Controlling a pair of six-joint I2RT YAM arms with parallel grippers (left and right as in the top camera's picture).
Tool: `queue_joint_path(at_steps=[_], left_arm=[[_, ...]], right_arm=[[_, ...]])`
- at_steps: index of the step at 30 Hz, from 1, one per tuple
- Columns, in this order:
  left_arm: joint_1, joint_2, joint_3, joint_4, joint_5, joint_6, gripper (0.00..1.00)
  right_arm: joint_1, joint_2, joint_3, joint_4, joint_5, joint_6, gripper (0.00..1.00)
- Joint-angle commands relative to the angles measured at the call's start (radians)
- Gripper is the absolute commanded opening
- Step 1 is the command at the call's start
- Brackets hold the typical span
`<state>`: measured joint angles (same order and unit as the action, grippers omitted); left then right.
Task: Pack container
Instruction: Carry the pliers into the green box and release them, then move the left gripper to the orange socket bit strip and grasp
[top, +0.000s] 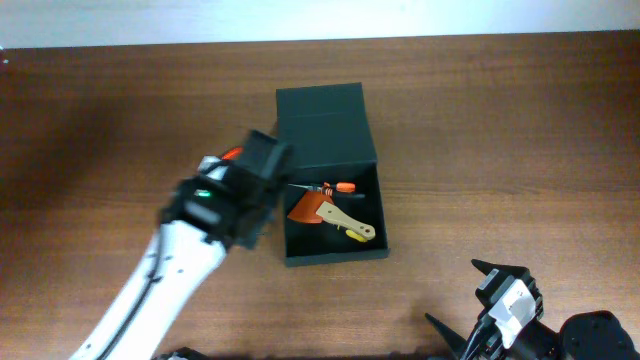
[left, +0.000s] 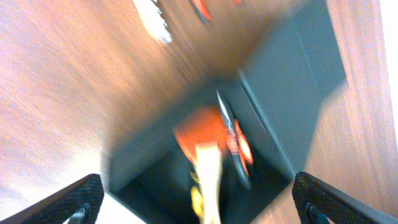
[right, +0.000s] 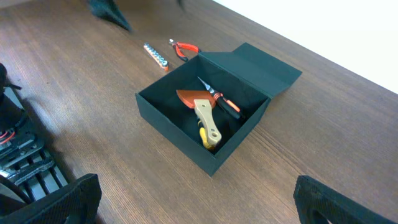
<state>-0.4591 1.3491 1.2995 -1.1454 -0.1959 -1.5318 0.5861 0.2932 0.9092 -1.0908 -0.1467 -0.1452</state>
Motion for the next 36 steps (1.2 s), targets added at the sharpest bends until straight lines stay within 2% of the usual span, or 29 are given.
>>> queue_joint_path(at_steps=[1,6,11,18,24,32,36], left_arm=[[0.136,0.040,0.066,-0.126,-0.078,0.015,0.99],[0.313,0.163,0.097,-0.172,0.014,0.072,0.99],[0.394,0.305,0.097,-0.141,0.081,0.072,1.00],[0.405,0.453,0.068,0.024,0.142,0.080,1.00],[0.405,0.491,-0.018,0.171,0.165,0.087,1.00],[0.411,0.545,-0.056,0.238,0.194,0.087,1.00],[0.411,0.581,-0.055,0.249,0.227,0.087,0.96]], right_arm=[[0.002,-0.008,-0.002,0.006,0.009,0.008,0.99],[0.002,-0.008,-0.002,0.006,0.009,0.008,0.99],[0.002,-0.008,-0.002,0.006,0.009,0.008,0.99],[0.002,-0.008,-0.002,0.006,0.009,0.008,0.99],[0.002,-0.008,-0.002,0.006,0.009,0.008,0.99],[0.002,-0.008,-0.002,0.006,0.009,0.008,0.99],[0.002,-0.008,-0.002,0.006,0.009,0.008,0.99]])
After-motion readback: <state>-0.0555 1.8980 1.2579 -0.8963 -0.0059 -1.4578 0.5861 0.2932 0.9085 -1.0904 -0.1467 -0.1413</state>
